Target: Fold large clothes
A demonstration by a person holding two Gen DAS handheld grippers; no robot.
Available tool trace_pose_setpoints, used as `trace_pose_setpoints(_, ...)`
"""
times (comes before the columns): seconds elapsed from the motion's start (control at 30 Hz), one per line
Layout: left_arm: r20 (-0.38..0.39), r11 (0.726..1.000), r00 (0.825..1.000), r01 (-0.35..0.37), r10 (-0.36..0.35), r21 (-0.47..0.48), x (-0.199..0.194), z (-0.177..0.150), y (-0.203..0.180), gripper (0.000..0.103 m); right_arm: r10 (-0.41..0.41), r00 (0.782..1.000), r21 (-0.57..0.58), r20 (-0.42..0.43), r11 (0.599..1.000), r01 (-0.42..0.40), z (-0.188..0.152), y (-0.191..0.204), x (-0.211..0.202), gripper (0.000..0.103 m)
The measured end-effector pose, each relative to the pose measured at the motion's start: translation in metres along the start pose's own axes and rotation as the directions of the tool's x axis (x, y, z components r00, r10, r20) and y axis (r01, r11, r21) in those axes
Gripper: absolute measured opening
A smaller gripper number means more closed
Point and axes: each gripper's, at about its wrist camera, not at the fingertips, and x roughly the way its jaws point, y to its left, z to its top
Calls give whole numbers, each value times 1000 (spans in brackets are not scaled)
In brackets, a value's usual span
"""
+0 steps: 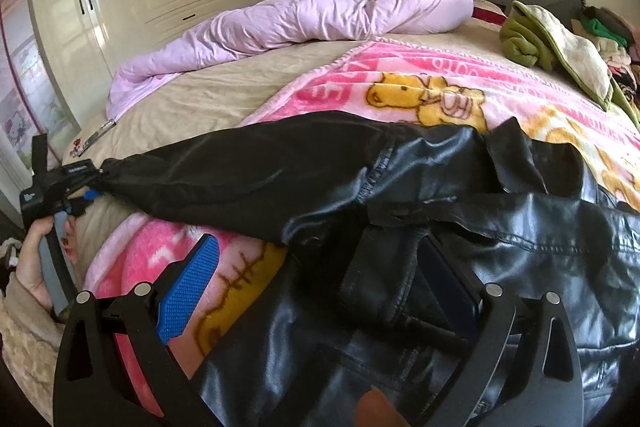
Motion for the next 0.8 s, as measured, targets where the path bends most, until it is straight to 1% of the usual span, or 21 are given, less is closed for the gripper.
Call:
trace_pose_setpoints(0.07,16,999,1000,25,-25,24,-8,5,-8,9,-1,1000,10,-1,1000,1,-3,-4,-3,99)
trace_pose_setpoints(0.2,62,995,996,60,-65,76,-27,12,-31,5,1,1000,38,8,999,-1,-8,-13,-13,99)
trace_pose_setpoints(0.3,94,988,989,99,-111,123,-45,13,-56,4,-5,1000,51,9,999,5,-12,-19,-20,99)
trace_pose_setpoints(0.43,130,971,976,148,-174,185,-70,12,-92,3,-38,999,54,14,998,37,-16,-28,-31,99)
trace_pose_setpoints(0.5,140,962,971,162,-195,220,-82,9,-110,3,-59,998,62,23,996,57,-19,-34,-39,99)
trace_pose_setpoints(0.63,145,943,960,195,-240,271,-100,3,-139,3,-85,996,81,42,993,81,-23,-45,-53,99)
trace_pose_setpoints(0.7,137,934,955,218,-264,281,-106,-1,-152,3,-104,993,90,53,991,99,-26,-51,-62,99)
trace_pose_setpoints(0.8,132,918,948,236,-290,319,-116,-9,-173,3,-109,992,106,63,989,101,-29,-59,-71,99)
